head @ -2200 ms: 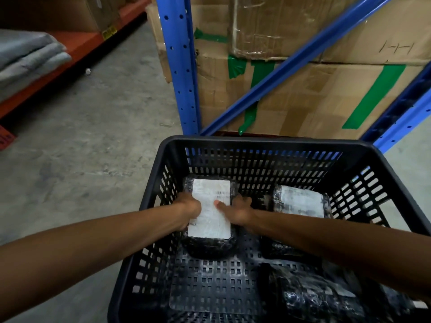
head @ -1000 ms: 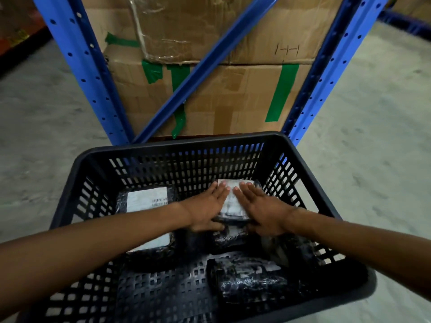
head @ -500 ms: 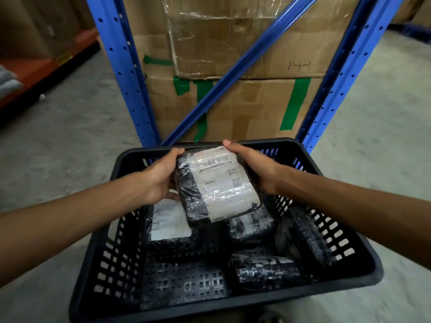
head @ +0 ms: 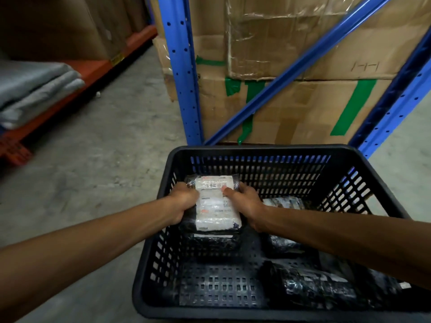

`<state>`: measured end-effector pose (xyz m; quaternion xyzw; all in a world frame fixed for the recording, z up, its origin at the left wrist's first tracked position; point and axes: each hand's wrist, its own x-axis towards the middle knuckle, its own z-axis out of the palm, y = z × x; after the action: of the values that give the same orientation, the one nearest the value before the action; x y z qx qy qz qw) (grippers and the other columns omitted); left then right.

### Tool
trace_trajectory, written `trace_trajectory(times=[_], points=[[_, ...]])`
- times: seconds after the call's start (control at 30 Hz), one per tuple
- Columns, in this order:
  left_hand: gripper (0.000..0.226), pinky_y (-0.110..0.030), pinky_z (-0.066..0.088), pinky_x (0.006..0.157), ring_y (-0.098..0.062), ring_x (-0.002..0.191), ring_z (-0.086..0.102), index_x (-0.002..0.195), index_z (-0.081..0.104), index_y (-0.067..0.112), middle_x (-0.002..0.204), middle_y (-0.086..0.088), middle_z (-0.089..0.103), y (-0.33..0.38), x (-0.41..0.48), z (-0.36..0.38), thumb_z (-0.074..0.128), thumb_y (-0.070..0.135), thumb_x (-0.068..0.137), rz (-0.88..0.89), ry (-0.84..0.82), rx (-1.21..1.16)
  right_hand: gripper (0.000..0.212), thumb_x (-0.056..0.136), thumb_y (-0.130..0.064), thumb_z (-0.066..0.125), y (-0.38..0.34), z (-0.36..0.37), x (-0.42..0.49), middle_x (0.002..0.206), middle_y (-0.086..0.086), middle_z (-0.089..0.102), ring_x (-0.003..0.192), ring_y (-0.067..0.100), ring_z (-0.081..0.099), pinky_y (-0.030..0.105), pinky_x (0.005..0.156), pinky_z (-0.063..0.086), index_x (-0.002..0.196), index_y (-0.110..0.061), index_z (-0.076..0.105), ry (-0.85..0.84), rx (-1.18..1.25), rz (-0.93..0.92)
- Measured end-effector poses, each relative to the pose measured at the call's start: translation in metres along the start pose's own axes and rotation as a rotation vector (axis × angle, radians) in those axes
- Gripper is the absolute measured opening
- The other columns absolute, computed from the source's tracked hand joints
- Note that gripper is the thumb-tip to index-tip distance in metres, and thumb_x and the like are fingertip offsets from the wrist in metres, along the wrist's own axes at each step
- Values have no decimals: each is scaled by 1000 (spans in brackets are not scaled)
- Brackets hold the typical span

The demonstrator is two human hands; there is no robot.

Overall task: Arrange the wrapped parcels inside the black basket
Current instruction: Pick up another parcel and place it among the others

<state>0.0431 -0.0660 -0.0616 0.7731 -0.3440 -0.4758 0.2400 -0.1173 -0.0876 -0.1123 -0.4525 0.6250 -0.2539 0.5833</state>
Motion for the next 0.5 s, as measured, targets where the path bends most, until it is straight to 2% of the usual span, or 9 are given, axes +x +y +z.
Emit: trace_trajectory(times=[0.07, 0.13, 0.17, 0.23, 0.3, 0.37, 0.43, 0.5], points=[[43, -37, 50, 97, -32, 113, 62, 139, 49, -3, 134, -23, 60, -3, 0, 15, 48, 12, 98, 8, -13, 174, 93, 72, -85, 51, 13, 4, 6, 150, 19, 48, 135, 39, 48, 54, 115, 38, 148, -33, 42, 26, -352, 71], [63, -37, 40, 110, -35, 135, 47, 155, 15, -1, 153, -22, 38, -6, 5, 29, 42, 19, 101, 6, 66, 347, 94, 86, -81, 34, 17, 6, 6, 165, 25, 13, 151, 44, 13, 55, 122, 13, 161, -31, 9, 36, -521, 123], [68, -38, 37, 113, -36, 140, 41, 156, 6, -1, 157, -23, 30, -5, 7, 32, 41, 21, 101, -5, 98, 400, 92, 89, -78, 30, 14, 4, 6, 167, 24, 6, 153, 43, 5, 54, 122, 9, 162, -29, 1, 20, -560, 118], [70, -38, 34, 116, -36, 142, 37, 156, 8, -2, 158, -23, 28, 0, 9, 33, 44, 19, 100, -10, 112, 451, 89, 91, -76, 28, 10, -3, 11, 167, 21, 12, 154, 41, 9, 52, 124, 10, 162, -26, 7, -45, -611, 105], [74, -38, 32, 117, -35, 145, 32, 157, 9, 2, 158, -21, 23, 3, 7, 31, 49, 17, 96, 48, 132, 509, 75, 97, -68, 27, 11, -19, 16, 162, 18, 35, 149, 38, 30, 48, 124, 20, 157, -23, 33, -93, -568, 41], [83, -39, 26, 120, -36, 149, 19, 158, 8, 9, 161, -21, 12, 8, -6, 38, 55, 19, 91, 235, 193, 625, 58, 104, -50, 33, 16, -45, 14, 151, 20, 51, 140, 35, 46, 41, 118, 33, 145, -14, 53, -56, -583, -27], [87, -41, 14, 123, -36, 153, 1, 159, 8, 10, 165, -17, -2, 12, -22, 56, 58, 25, 89, 524, 183, 778, 51, 104, -34, 42, 23, -82, 9, 149, 21, 51, 138, 35, 47, 37, 112, 38, 147, -8, 47, -4, -822, -113], [88, -39, 6, 125, -34, 154, -5, 159, 9, 7, 166, -16, -6, 14, -34, 86, 56, 29, 88, 776, 95, 913, 68, 97, -36, 51, 36, -121, 3, 155, 20, 40, 142, 36, 37, 39, 113, 36, 155, -7, 30, -4, -1176, -168]])
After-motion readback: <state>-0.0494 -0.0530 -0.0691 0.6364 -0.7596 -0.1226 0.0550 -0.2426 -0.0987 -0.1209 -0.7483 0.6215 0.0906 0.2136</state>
